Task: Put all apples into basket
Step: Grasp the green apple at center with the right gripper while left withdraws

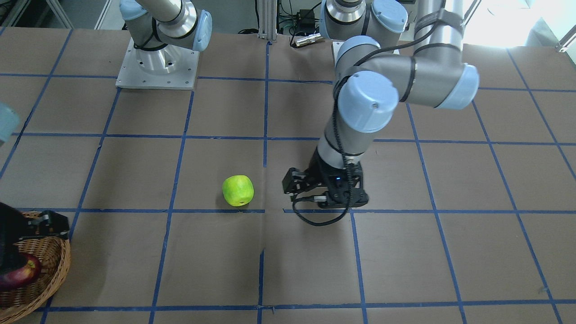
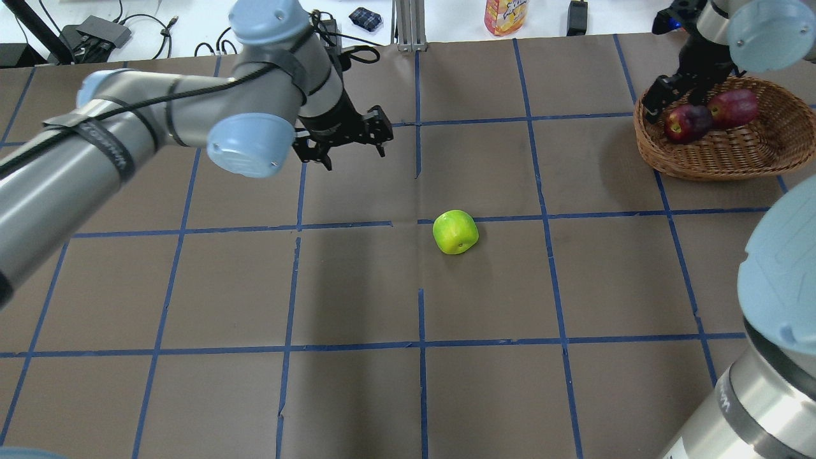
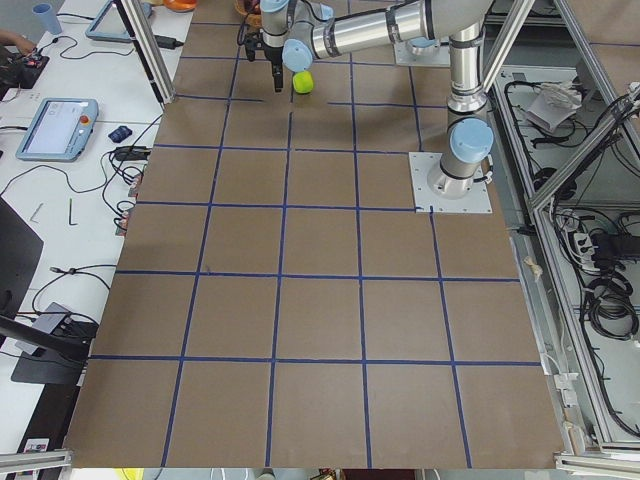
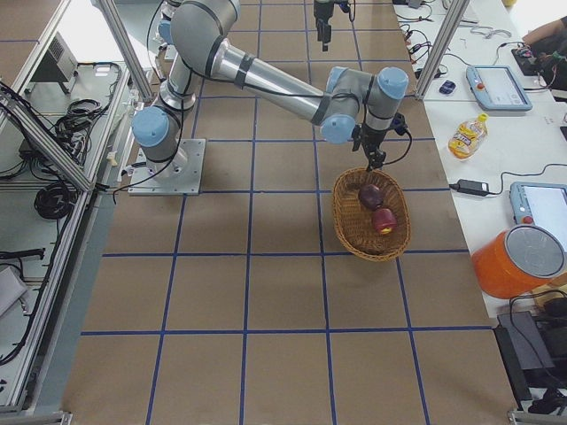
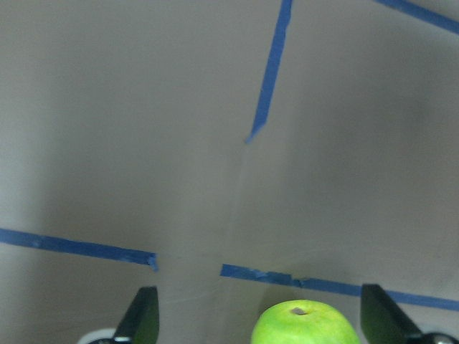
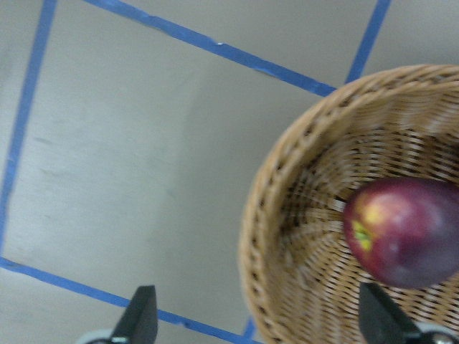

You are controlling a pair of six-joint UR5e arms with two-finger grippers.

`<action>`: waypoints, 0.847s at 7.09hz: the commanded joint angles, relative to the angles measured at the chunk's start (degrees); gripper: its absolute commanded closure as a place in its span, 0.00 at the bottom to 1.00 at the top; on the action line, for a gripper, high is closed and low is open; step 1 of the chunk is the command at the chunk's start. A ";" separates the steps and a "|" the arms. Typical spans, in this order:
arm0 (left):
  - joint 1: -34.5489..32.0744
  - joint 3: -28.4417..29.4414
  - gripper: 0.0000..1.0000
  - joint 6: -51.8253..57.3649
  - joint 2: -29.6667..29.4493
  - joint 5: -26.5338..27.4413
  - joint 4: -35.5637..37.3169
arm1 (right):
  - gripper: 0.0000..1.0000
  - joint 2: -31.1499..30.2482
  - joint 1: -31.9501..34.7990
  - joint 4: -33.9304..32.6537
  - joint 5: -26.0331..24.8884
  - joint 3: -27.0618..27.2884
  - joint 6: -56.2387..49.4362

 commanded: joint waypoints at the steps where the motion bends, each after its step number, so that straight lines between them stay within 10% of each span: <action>1: 8.17 1.13 0.00 17.34 8.09 5.11 -10.28 | 0.00 -1.63 13.83 4.45 0.19 0.21 21.18; 4: 7.76 1.15 0.00 16.87 12.77 6.56 -14.96 | 0.00 -1.28 26.87 4.03 0.80 3.88 45.56; 6: 7.40 1.05 0.00 16.16 13.14 6.46 -14.97 | 0.00 -1.71 27.87 -8.22 3.18 12.12 45.18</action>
